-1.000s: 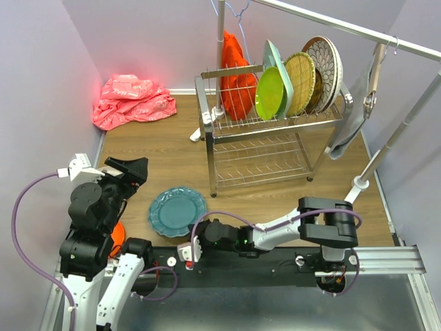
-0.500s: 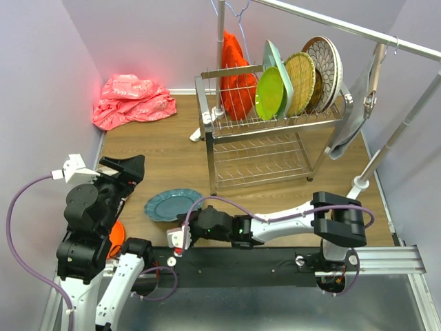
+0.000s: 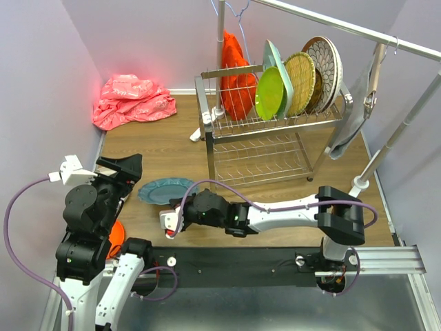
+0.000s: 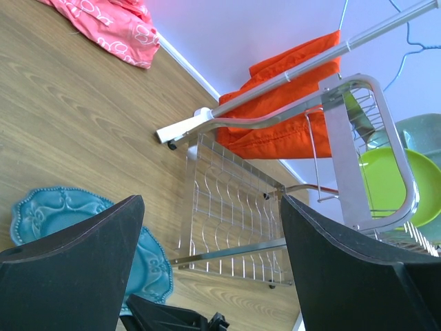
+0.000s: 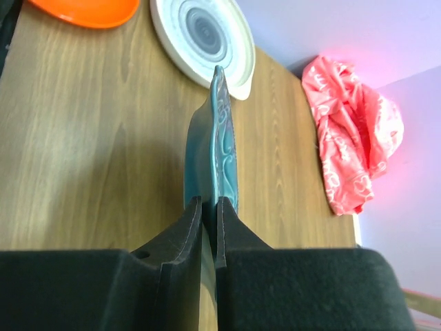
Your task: Load the plates into the dish rack
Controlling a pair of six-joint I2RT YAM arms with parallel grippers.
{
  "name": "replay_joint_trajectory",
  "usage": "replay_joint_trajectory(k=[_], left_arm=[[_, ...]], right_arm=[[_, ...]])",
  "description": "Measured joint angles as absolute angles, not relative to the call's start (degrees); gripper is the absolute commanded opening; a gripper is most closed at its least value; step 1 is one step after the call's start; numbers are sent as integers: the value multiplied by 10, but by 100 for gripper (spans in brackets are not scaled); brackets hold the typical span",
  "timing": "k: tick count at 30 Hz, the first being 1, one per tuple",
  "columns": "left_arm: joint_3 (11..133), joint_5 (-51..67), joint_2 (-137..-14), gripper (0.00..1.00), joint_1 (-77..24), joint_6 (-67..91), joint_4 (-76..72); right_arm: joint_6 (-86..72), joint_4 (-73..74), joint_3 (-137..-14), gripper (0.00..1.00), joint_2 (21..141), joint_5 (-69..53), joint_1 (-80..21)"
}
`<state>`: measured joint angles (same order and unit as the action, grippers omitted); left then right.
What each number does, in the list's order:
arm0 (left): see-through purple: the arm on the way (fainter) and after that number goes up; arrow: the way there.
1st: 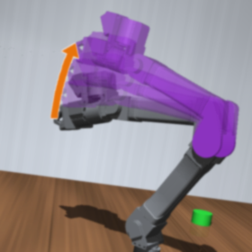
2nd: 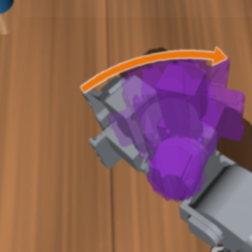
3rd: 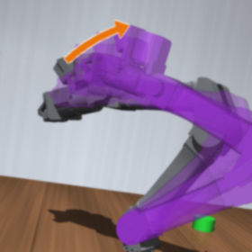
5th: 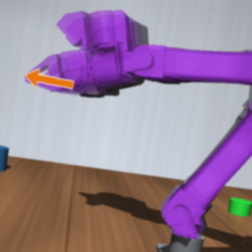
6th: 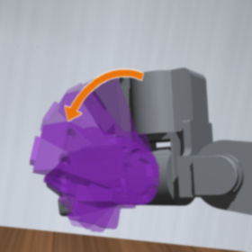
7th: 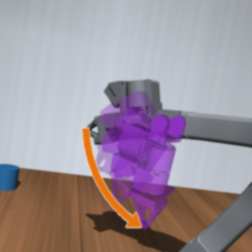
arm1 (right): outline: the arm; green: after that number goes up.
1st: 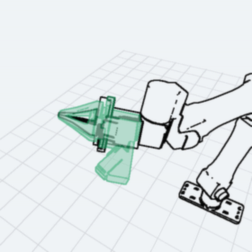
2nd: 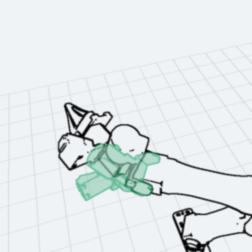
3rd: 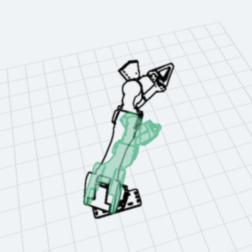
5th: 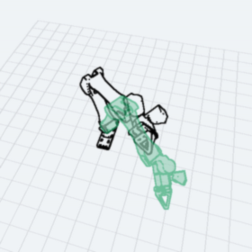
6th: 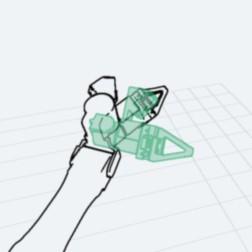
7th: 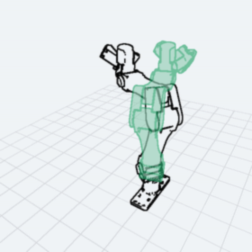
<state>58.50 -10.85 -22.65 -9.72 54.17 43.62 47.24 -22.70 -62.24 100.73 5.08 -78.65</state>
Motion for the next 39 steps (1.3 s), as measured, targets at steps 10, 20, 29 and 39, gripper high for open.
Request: replay_joint_trajectory(k=[10, 20, 29, 39], left_arm=[[588, -121, -227, 93, -97, 574, 437], [576, -137, -227, 93, -100, 630, 438], [564, -157, -252, 94, -106, 641, 417], [563, -158, -330, 94, -106, 623, 364]], right_arm=[[481, -226, -638, 0, 1007, 48, -771], [481, -226, -639, 0, 1007, 48, -759], [481, -231, -647, 0, 1009, 43, -749], [480, -238, -665, 0, 1020, 41, -733]])
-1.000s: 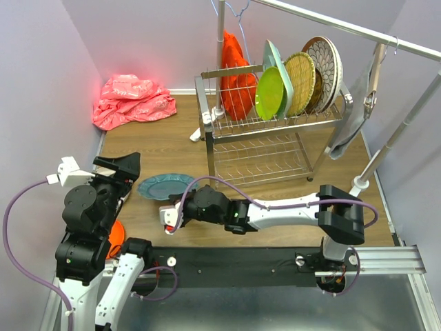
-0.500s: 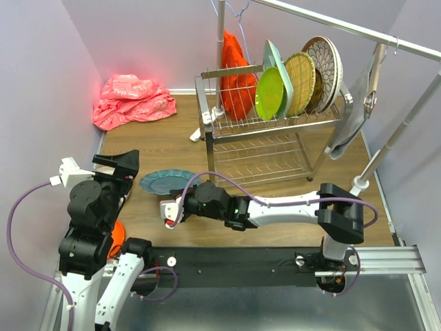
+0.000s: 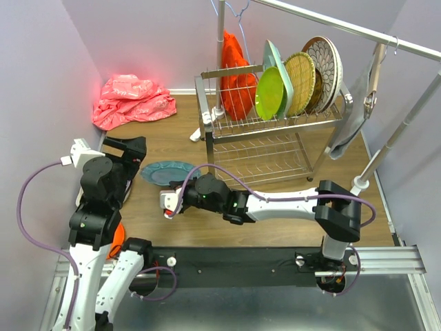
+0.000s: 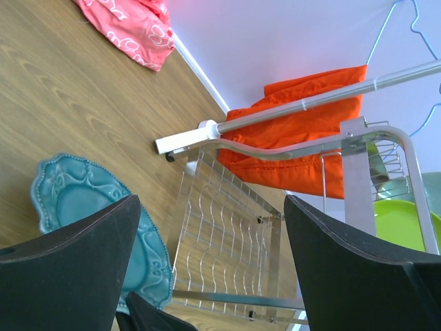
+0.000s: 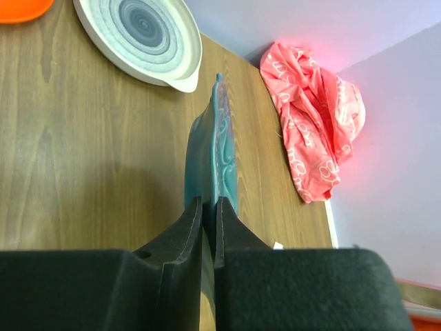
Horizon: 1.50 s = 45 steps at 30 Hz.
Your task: Load the plates into the dish rack
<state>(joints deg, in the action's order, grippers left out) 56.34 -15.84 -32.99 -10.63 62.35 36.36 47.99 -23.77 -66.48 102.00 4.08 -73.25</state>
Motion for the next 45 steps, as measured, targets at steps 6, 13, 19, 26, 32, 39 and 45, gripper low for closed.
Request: replay_joint_trajectory(k=[6, 13, 19, 26, 32, 39, 45], left_arm=[[563, -135, -354, 95, -91, 602, 326], [560, -13, -407, 95, 57, 535, 283], [535, 89, -410, 95, 137, 508, 266], [520, 123, -383, 95, 154, 507, 264], [518, 123, -376, 95, 160, 507, 267], [535, 122, -385, 96, 161, 508, 294], [568, 118, -402, 97, 162, 508, 335]], right_arm=[[479, -245, -665, 0, 1022, 37, -731], [476, -247, -665, 0, 1024, 34, -730], [475, -256, -665, 0, 1027, 34, -730], [474, -267, -671, 0, 1044, 35, -726], [470, -273, -675, 0, 1053, 35, -723], [465, -277, -687, 0, 1062, 35, -713], [461, -285, -701, 0, 1070, 35, -704]])
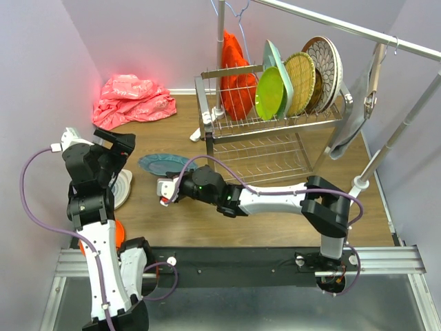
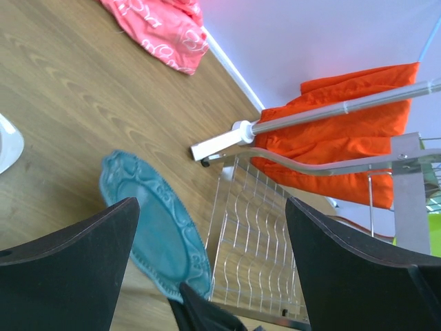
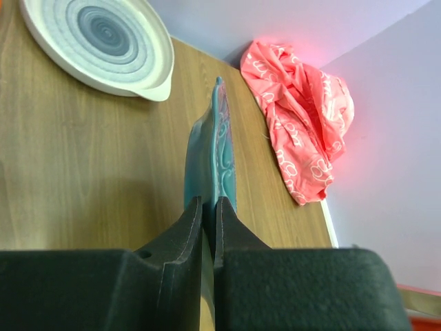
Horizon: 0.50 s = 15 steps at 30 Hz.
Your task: Load the plates into the dish rack
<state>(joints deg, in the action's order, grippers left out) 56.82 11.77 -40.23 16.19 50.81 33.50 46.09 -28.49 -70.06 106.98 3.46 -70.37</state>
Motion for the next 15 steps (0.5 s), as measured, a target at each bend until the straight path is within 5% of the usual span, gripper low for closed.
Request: replay_joint_trajectory(k=[15], left_arm=[[599, 105, -408, 97, 164, 528, 428]], right_arm=[[444, -303, -722, 0, 1092, 33, -694]])
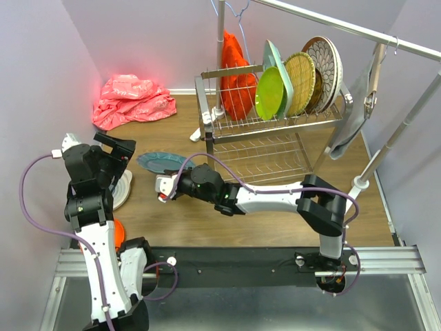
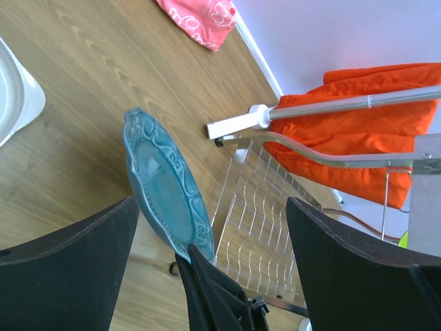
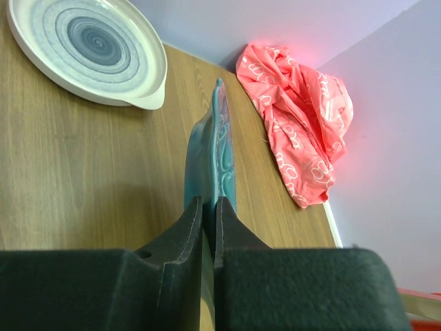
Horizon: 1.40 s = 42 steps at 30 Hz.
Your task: Load the plates into the dish rack
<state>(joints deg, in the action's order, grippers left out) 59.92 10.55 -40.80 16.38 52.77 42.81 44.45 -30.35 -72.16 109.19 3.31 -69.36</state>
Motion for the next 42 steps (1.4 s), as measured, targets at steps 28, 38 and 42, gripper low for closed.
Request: replay_joint_trajectory(k=[28, 38, 42], left_arm=[[511, 153, -508, 90, 164, 553, 444], [511, 165, -539, 43, 164, 557, 400], [504, 172, -532, 5, 164, 561, 388]], right_arm=[[435, -320, -759, 0, 1100, 14, -686], [437, -324, -759, 0, 1100, -10, -689], [433, -324, -759, 0, 1100, -10, -698]])
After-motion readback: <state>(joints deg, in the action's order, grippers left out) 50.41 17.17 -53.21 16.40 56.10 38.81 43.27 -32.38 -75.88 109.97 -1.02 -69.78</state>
